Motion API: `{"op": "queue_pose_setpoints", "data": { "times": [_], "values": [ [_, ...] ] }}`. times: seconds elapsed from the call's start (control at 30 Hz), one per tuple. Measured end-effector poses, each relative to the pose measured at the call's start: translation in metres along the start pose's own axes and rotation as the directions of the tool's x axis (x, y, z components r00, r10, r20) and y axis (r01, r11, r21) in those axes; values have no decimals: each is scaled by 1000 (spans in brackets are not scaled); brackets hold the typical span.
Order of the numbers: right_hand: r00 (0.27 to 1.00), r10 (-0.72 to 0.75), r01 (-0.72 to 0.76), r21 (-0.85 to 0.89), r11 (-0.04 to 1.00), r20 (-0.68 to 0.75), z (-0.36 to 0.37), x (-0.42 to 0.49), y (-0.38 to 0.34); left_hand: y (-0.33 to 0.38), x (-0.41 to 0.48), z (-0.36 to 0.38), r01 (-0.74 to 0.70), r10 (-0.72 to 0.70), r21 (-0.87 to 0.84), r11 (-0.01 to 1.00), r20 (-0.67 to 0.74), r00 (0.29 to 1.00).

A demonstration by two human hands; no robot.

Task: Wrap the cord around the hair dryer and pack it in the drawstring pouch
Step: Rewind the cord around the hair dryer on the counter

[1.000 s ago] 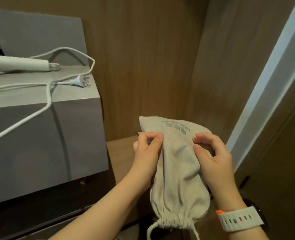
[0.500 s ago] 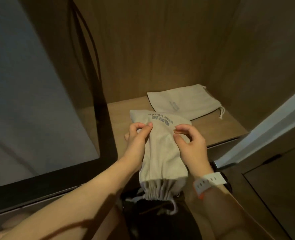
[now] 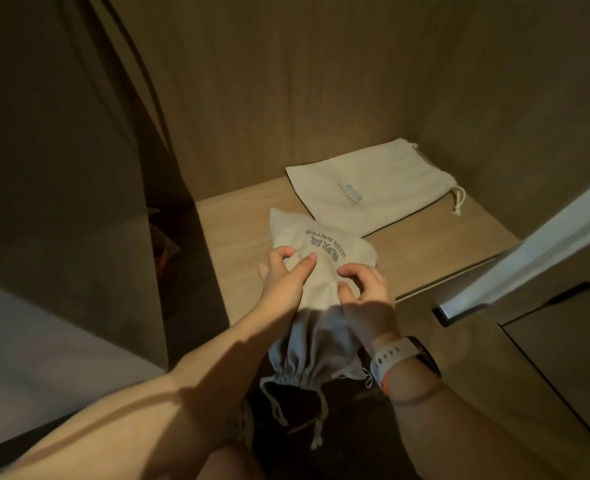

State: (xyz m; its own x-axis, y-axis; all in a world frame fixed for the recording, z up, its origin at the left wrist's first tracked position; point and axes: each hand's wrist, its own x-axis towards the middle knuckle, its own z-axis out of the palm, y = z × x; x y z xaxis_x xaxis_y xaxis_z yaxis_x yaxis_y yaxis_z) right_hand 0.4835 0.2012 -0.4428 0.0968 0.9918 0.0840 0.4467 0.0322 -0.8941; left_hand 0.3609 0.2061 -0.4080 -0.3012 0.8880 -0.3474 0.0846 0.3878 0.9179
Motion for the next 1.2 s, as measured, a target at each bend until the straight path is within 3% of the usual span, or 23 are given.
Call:
{"op": "queue_pose_setpoints", "data": {
  "times": [0.13, 0.3, 0.43, 0.53, 0.7, 0.87, 1.03, 1.2],
  "values": [
    [981, 144, -140, -46, 989, 132, 3, 7, -1, -3, 11, -1, 26, -24, 85, 996, -17, 1000],
    [970, 130, -77, -248, 966, 205, -1, 13, -10, -10, 6, -11, 12, -7, 242, 970, -20, 1000],
    [958, 212, -98, -471, 877, 195, -14, 5, -27, -2, -6, -16, 4, 2, 497, 868, -12, 1000],
    [954, 230, -97, -524, 846, 195, -30, -5, -46, 18, -20, -18, -9, -15, 613, 790, 33, 999],
    [963, 159, -22, -523, 852, 218, -66, -20, -92, 65, -57, -29, -127, 22, 704, 698, 157, 987],
    [981, 35, 78, -547, 834, 193, -109, -35, -165, 132, -112, -45, -303, 193, 691, 656, 235, 953],
    [981, -80, 170, -591, 788, 176, -145, -63, -239, 198, -172, -74, -404, 359, 672, 621, 214, 909],
    [968, -200, 250, -606, 755, 149, -168, -89, -301, 252, -218, -107, -478, 493, 726, 495, 218, 842]
  ]
}}
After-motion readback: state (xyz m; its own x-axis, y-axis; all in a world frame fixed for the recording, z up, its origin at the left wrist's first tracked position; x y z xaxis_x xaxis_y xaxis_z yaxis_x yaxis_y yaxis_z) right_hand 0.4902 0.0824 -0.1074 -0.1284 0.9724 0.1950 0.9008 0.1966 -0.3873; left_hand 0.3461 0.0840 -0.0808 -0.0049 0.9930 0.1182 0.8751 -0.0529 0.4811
